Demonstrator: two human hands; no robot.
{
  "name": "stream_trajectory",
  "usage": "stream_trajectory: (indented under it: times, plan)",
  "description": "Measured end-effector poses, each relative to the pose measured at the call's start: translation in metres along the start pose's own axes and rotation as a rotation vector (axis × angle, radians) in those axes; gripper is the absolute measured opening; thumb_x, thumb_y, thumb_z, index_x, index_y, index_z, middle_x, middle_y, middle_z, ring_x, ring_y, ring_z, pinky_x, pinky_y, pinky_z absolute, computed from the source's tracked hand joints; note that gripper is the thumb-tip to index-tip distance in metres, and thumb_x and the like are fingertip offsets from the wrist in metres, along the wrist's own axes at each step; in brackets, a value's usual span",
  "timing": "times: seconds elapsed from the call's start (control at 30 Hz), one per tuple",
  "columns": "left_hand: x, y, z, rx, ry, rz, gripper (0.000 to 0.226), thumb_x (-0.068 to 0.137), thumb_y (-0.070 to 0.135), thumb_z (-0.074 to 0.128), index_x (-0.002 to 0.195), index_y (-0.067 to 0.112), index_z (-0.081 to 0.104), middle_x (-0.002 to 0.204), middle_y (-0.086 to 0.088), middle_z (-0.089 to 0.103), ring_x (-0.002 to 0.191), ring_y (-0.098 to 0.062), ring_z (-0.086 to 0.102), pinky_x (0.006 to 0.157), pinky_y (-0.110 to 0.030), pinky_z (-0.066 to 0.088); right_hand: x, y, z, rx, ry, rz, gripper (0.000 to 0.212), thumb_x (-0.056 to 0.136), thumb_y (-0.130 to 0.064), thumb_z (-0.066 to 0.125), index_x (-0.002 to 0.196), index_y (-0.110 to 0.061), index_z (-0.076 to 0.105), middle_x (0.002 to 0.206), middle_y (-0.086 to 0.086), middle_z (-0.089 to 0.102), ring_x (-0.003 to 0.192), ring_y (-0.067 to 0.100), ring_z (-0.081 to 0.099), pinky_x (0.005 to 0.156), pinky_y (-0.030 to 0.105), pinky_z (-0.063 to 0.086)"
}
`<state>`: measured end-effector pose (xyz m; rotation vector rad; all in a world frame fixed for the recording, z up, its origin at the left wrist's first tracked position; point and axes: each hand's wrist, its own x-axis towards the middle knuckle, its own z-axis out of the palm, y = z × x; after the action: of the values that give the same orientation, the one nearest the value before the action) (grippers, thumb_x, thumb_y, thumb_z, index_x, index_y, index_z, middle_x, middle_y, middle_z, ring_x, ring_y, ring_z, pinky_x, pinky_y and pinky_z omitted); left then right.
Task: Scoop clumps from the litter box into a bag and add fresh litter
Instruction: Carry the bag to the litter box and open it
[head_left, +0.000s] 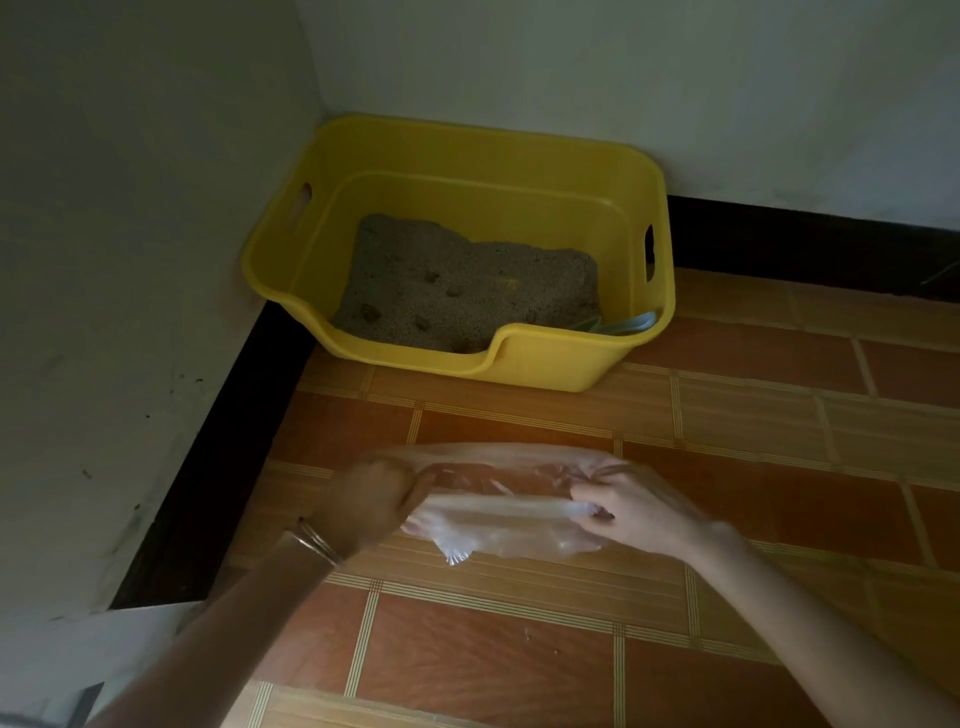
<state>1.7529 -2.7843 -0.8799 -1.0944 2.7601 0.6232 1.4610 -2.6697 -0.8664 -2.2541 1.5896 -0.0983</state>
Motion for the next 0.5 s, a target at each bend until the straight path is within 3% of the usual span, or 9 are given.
stream_trajectory:
  times: [0.07, 0.13, 0.2, 0.3, 0.37, 0.43, 0.5]
  plan:
    - [0.000, 0.012, -0.002, 0.063, 0.142, 0.208, 0.039, 0.095, 0.032, 0.036, 0.083, 0.022, 0.071, 0.067, 0.011, 0.063, 0.056, 0.004, 0.052, 0.053, -0.015, 0.047, 0.001, 0.002, 0.000, -0.035, 0.026, -0.044, 0.020, 0.089, -0.032, 0.058, 0.072, -0.021, 0.062, 0.072, -0.010, 0.063, 0.074, 0.002, 0.055, 0.089, 0.037, 0.050]
    - [0.002, 0.020, 0.002, 0.146, 0.296, 0.426, 0.011, 0.079, 0.013, 0.059, 0.082, 0.019, 0.069, 0.076, 0.006, 0.065, 0.066, -0.004, 0.059, 0.057, -0.019, 0.051, 0.006, -0.001, 0.000, -0.060, -0.007, -0.042, 0.051, 0.094, -0.055, 0.032, 0.083, -0.021, 0.070, 0.095, -0.011, 0.066, 0.106, 0.006, 0.051, 0.107, 0.040, 0.029]
    - [0.009, 0.028, 0.001, 0.182, 0.367, 0.513, 0.023, 0.067, 0.004, 0.069, 0.087, 0.016, 0.067, 0.083, 0.002, 0.067, 0.078, -0.012, 0.061, 0.062, -0.025, 0.054, 0.010, -0.010, -0.001, -0.044, -0.053, 0.030, 0.074, 0.089, -0.065, 0.013, 0.091, -0.022, 0.073, 0.118, -0.014, 0.060, 0.130, 0.010, 0.029, 0.114, 0.045, 0.000]
    - [0.022, 0.032, 0.001, 0.355, 0.253, 0.530, 0.034, 0.060, 0.015, 0.077, 0.093, 0.023, 0.072, 0.099, 0.005, 0.069, 0.101, -0.016, 0.061, 0.085, -0.035, 0.052, 0.016, -0.022, -0.001, -0.074, -0.033, 0.175, 0.081, 0.083, -0.067, 0.007, 0.100, -0.021, 0.071, 0.143, -0.005, 0.039, 0.134, 0.012, -0.010, 0.099, 0.037, -0.037]
    - [0.028, 0.028, -0.001, 0.427, 0.116, 0.467, 0.049, 0.052, 0.034, 0.085, 0.099, 0.029, 0.072, 0.109, 0.008, 0.068, 0.110, -0.018, 0.059, 0.100, -0.040, 0.039, 0.020, -0.022, 0.002, -0.172, -0.080, 0.188, 0.066, 0.087, -0.062, 0.020, 0.101, -0.022, 0.071, 0.142, -0.005, 0.042, 0.135, 0.015, -0.013, 0.096, 0.038, -0.039]
    - [0.030, 0.021, -0.002, 0.441, -0.022, 0.363, 0.079, 0.041, 0.057, 0.083, 0.113, 0.030, 0.067, 0.123, 0.003, 0.062, 0.113, -0.020, 0.057, 0.100, -0.042, 0.041, 0.023, -0.020, 0.006, -0.259, -0.121, 0.138, 0.049, 0.088, -0.056, 0.038, 0.089, -0.023, 0.074, 0.128, -0.010, 0.056, 0.140, 0.025, 0.004, 0.106, 0.051, -0.025]
    - [0.030, 0.014, -0.001, 0.463, -0.095, 0.302, 0.092, 0.043, 0.071, 0.073, 0.121, 0.025, 0.061, 0.128, -0.004, 0.058, 0.117, -0.023, 0.054, 0.104, -0.043, 0.039, 0.023, -0.016, 0.009, -0.243, -0.131, 0.169, 0.037, 0.082, -0.054, 0.055, 0.075, -0.023, 0.073, 0.122, -0.010, 0.059, 0.140, 0.029, 0.014, 0.109, 0.055, -0.013]
